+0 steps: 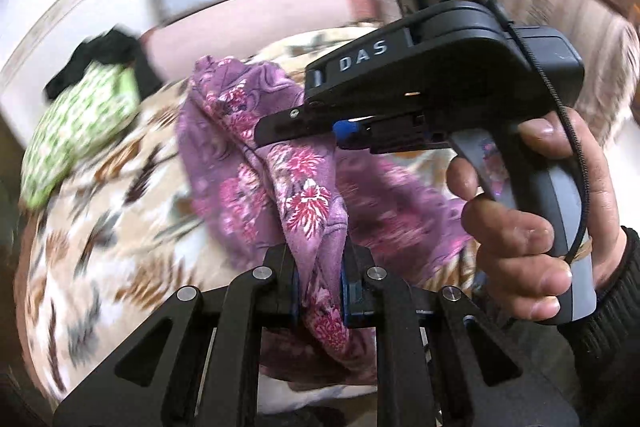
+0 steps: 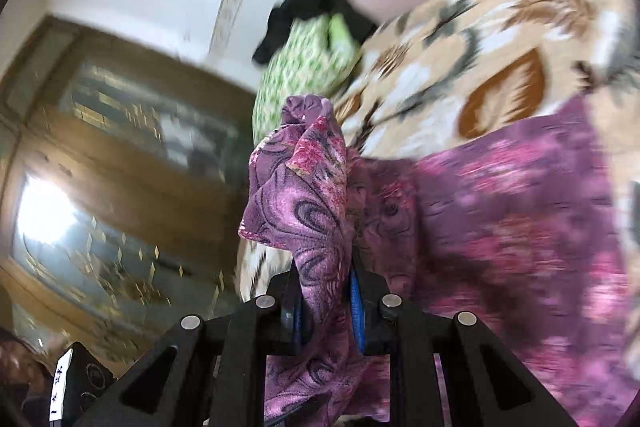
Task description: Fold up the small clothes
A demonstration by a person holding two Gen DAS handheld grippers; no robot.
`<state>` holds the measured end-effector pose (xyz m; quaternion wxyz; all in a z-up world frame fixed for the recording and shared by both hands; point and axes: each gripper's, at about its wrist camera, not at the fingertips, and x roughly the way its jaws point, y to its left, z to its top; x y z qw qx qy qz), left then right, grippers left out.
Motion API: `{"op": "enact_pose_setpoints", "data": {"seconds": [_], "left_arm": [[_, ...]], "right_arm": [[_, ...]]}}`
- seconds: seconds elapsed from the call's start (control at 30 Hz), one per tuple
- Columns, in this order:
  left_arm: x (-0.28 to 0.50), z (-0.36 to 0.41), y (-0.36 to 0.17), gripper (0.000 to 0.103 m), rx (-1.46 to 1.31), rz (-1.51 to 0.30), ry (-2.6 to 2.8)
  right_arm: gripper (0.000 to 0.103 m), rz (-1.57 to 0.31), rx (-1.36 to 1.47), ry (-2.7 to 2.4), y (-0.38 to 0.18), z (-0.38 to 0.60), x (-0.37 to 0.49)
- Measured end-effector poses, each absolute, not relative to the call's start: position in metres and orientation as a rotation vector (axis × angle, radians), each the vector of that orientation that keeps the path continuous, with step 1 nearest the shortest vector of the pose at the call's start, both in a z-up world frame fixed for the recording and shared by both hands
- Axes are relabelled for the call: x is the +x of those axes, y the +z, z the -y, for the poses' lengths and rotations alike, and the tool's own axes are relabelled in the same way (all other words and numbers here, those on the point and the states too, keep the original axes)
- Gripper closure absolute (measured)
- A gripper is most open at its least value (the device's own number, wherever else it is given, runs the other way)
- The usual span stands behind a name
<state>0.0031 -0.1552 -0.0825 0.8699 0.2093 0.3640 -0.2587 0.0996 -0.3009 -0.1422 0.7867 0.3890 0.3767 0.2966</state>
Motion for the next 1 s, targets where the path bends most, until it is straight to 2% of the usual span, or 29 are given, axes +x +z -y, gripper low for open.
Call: {"op": "enact_pose_setpoints", "data": {"seconds": [0.13, 0.27, 0.43, 0.57, 0.67, 0.73, 0.77, 0.8, 0.83, 0.9, 1.0], "left_arm": [[0.023, 0.184, -0.112, 0.090, 0.426, -0.832, -0.605], [0.057, 0.189, -0.142, 0.090, 0.348, -0.971, -0.621], [0.066, 0.202, -0.122, 0.089, 0.315, -0.948, -0.635], [0.067, 0.229, -0.150, 0.088, 0.381, -1.058, -0.640], [0.058, 0.212, -0.148, 0.079, 0.305, -1.136, -0.709], [0.052, 0.190, -0.139, 0.068, 0.212, -1.169, -0.778], [0.047, 0.181, -0.133, 0.058, 0.187, -1.164, -0.801], [0.041, 0.169, -0.123, 0.051, 0.177, -1.134, -0.802], [0.032, 0.165, -0.115, 0.044, 0.176, -1.103, -0.789], [0.029, 0.143, -0.105, 0.036, 0.172, -1.049, -0.727], [0.038, 0.108, -0.111, 0.036, 0.101, -1.030, -0.603]], "right_arm": [[0.085, -0.774, 0.886, 0.565, -0.169, 0.349, 0.092], [0.085, -0.865, 0.914, 0.461, -0.203, 0.367, 0.102], [0.085, -0.837, 0.893, 0.452, -0.183, 0.372, 0.112], [0.083, -0.914, 0.839, 0.353, -0.203, 0.377, 0.125], [0.081, -0.965, 0.869, 0.336, -0.222, 0.383, 0.120], [0.080, -0.920, 0.891, 0.328, -0.217, 0.394, 0.117], [0.074, -0.891, 0.893, 0.309, -0.214, 0.400, 0.116], [0.058, -0.853, 0.891, 0.274, -0.207, 0.406, 0.112], [0.052, -0.824, 0.885, 0.244, -0.203, 0.409, 0.108], [0.051, -0.765, 0.865, 0.226, -0.185, 0.409, 0.095], [0.051, -0.707, 0.817, 0.276, -0.157, 0.390, 0.070]]}}
